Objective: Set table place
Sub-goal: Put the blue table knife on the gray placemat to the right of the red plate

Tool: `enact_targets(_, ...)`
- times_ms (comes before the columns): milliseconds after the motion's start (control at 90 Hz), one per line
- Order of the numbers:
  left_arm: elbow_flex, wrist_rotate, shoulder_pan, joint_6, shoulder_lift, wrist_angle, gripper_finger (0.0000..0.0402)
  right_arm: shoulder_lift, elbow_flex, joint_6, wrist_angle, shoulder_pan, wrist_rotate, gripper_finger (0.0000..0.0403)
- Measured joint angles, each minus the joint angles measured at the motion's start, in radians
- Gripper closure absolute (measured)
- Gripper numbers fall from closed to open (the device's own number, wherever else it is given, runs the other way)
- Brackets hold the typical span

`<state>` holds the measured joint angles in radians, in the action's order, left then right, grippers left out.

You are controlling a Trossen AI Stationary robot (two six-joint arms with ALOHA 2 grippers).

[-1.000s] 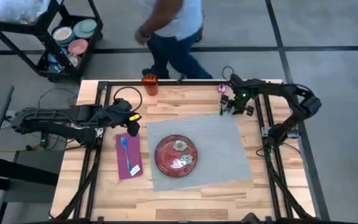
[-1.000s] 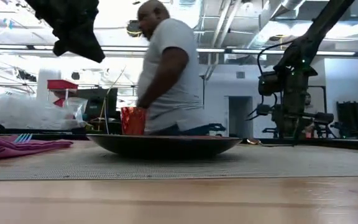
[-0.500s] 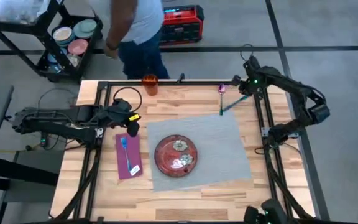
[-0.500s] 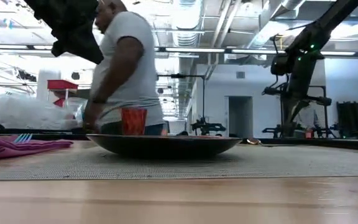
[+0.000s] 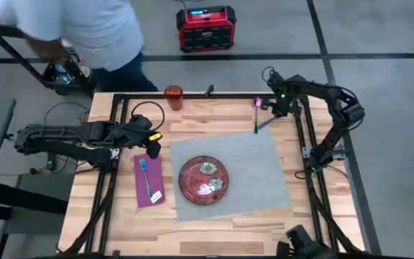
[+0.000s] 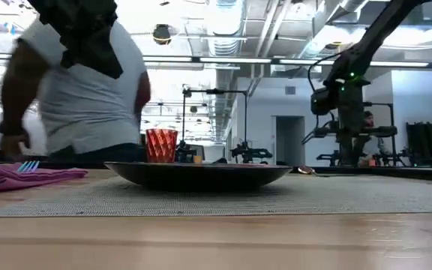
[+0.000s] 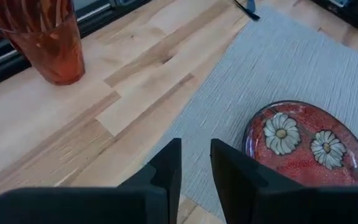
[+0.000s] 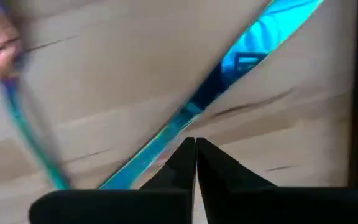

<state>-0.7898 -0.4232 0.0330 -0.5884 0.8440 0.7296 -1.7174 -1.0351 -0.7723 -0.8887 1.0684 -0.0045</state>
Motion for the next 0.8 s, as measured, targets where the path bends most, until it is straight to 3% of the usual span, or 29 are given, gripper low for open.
enact_targets(378, 0.000, 0.000, 0.000, 0.019, 0.000, 0.042, 0.0334, -0.005, 0.000, -0.005, 0.014, 0.008, -0.001, 0.0403)
enact_targets(700, 0.000, 0.005, 0.000, 0.026, 0.000, 0.044, 0.0334, -0.005, 0.000, -0.027, 0.000, 0.020, -0.112, 0.0403)
enact_targets(800, 0.000, 0.043, 0.001, 0.022, 0.000, 0.054, 0.0334, -0.018, -0.004, 0.020, 0.000, 0.048, -0.227, 0.0403)
